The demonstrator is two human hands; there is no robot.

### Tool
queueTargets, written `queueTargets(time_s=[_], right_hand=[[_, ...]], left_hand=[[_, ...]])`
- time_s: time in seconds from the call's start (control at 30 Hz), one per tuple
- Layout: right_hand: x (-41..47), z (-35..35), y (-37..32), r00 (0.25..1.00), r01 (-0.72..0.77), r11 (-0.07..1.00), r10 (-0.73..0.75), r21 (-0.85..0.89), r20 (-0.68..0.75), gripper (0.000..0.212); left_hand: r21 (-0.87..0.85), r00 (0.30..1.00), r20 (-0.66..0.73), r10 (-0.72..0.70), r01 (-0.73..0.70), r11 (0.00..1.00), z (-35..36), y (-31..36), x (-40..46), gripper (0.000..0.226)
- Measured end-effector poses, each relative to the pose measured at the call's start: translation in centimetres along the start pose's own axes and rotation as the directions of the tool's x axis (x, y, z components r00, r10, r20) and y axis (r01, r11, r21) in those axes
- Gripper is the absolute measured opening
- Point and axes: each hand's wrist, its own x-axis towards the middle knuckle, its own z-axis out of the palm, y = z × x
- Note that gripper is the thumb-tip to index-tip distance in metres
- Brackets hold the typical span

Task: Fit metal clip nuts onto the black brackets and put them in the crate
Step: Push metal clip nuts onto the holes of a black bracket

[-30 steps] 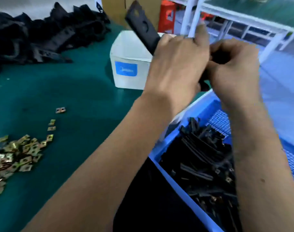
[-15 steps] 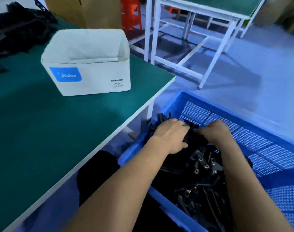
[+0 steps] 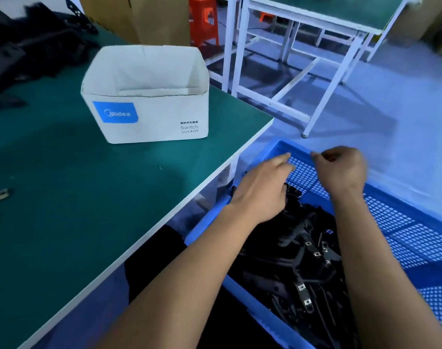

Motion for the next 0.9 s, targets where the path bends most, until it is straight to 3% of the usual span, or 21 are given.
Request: queueTargets(time_s=[0.07, 0.17, 0.23, 0.33, 0.4, 0.47, 0.53, 0.57, 0.67, 0.77, 0.83, 0.9], right_hand=[[-1.2, -1.3, -4.3, 0.974, 0.159, 0.978, -0.133, 0.137, -0.182, 0.017], [-4.6, -2.1, -11.9, 0.895, 0.420, 0.843, -0.324, 0.336, -0.307, 0.015], [-8.6, -1.0, -17.4, 0.837, 0.546, 0.707, -0.453, 0.449, -0.305, 0.011], [-15.4, 2.8, -24.5, 0.741, 0.626, 0.516, -0.627, 0.585, -0.240, 0.013], [-20.0, 6.3, -29.0, 0.651, 0.635, 0.458, -0.751, 0.622, -0.112, 0.013], [-23.5, 10.0, -32.7, 0.527, 0.647, 0.468, -0.845, 0.602, 0.090, 0.009], [-26.9, 14.1, -36.3, 0.405, 0.679, 0.507, -0.862, 0.531, 0.305, 0.017], [-28.2, 16.1, -37.9, 0.381, 0.730, 0.517, -0.851, 0.447, 0.362, 0.027], [-29.1, 20.5, -42.1, 0.473, 0.810, 0.565, -0.789, 0.159, 0.393, 0.064], [-27.7, 23.3, -45.0, 0.504, 0.732, 0.665, -0.675, 0.147, 0.539, 0.084], [-28.0, 24.6, -45.6, 0.437, 0.759, 0.637, -0.651, 0.134, 0.621, 0.066], [-29.1, 25.2, -45.5, 0.376, 0.780, 0.581, -0.733, 0.234, 0.567, 0.027]], left_hand=[[-0.068, 0.957, -0.286, 0.052, -0.074, 0.995, -4.0, 1.2, -0.1, 0.039], [-0.087, 0.781, -0.619, 0.084, -0.174, 0.981, -11.0, 1.0, -1.5, 0.028], [-0.085, 0.658, -0.753, 0.009, -0.111, 0.990, -15.8, -0.9, -3.7, 0.026], [-0.155, 0.476, -0.857, -0.196, 0.124, 0.980, -21.8, -5.8, -8.9, 0.026], [-0.212, 0.370, -0.873, -0.317, 0.298, 0.931, -24.9, -9.7, -13.4, 0.026], [-0.286, 0.274, -0.855, -0.441, 0.460, 0.840, -27.0, -13.0, -17.4, 0.026], [-0.327, 0.198, -0.813, -0.548, 0.624, 0.710, -29.0, -16.2, -21.6, 0.024], [-0.320, 0.181, -0.789, -0.587, 0.695, 0.644, -30.0, -17.8, -23.5, 0.023], [-0.311, 0.157, -0.713, -0.683, 0.802, 0.509, -32.6, -21.5, -28.0, 0.022], [-0.370, 0.111, -0.691, -0.714, 0.794, 0.482, -34.6, -23.8, -30.4, 0.024], [-0.465, 0.073, -0.669, -0.740, 0.735, 0.493, -35.1, -24.7, -30.8, 0.019], [-0.596, 0.043, -0.605, -0.795, 0.638, 0.487, -35.0, -25.4, -30.8, 0.015]])
